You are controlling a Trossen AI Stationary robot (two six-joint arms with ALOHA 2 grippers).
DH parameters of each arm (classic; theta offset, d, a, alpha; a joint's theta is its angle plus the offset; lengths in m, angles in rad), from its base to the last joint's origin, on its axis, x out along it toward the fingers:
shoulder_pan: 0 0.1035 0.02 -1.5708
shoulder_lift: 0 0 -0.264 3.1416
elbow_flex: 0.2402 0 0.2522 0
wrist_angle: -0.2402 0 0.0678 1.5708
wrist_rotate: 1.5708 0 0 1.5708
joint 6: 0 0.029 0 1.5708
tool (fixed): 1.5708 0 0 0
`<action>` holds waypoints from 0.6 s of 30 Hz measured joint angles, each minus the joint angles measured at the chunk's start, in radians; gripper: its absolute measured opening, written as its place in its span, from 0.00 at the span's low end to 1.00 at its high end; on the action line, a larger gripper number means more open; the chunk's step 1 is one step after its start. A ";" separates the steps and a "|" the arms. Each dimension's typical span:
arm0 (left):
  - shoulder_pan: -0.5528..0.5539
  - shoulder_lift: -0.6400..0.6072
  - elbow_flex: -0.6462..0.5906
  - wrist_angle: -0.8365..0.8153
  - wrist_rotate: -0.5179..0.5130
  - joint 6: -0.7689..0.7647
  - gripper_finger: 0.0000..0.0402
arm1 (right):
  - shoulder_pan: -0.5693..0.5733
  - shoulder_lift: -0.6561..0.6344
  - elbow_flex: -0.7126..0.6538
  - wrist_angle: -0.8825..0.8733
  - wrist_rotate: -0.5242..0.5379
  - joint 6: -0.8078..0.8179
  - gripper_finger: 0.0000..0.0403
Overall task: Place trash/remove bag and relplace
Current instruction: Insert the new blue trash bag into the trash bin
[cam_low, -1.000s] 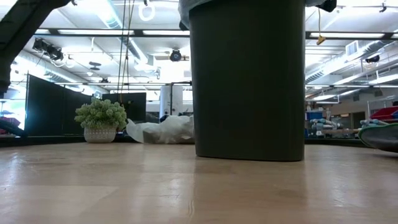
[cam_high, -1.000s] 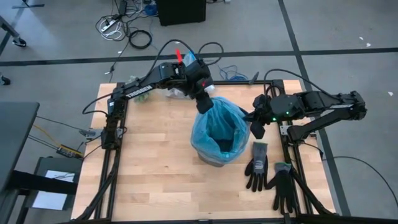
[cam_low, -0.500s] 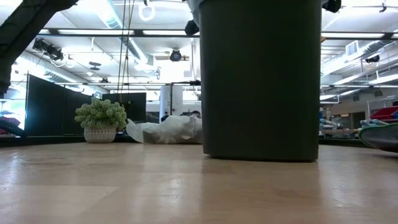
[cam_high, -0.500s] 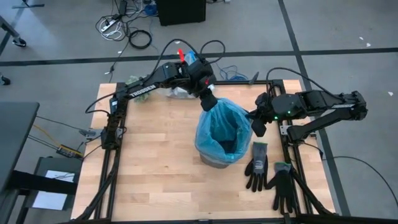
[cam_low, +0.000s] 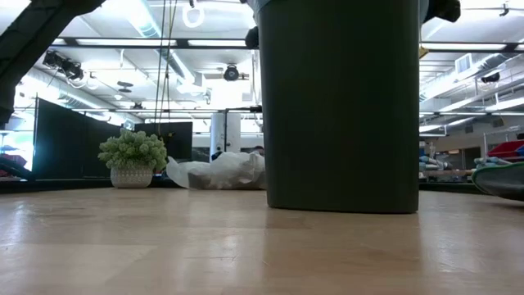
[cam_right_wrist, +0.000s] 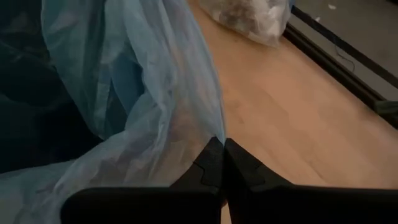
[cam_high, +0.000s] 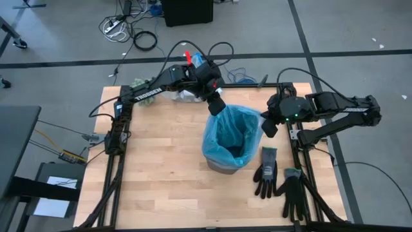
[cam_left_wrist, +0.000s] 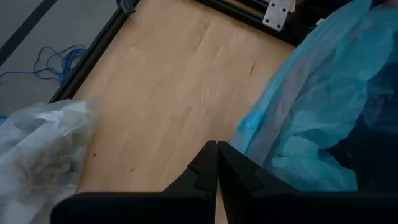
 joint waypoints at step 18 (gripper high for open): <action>-0.003 0.039 0.000 0.009 0.031 0.021 0.05 | -0.093 0.084 -0.041 0.002 -0.134 -0.224 0.00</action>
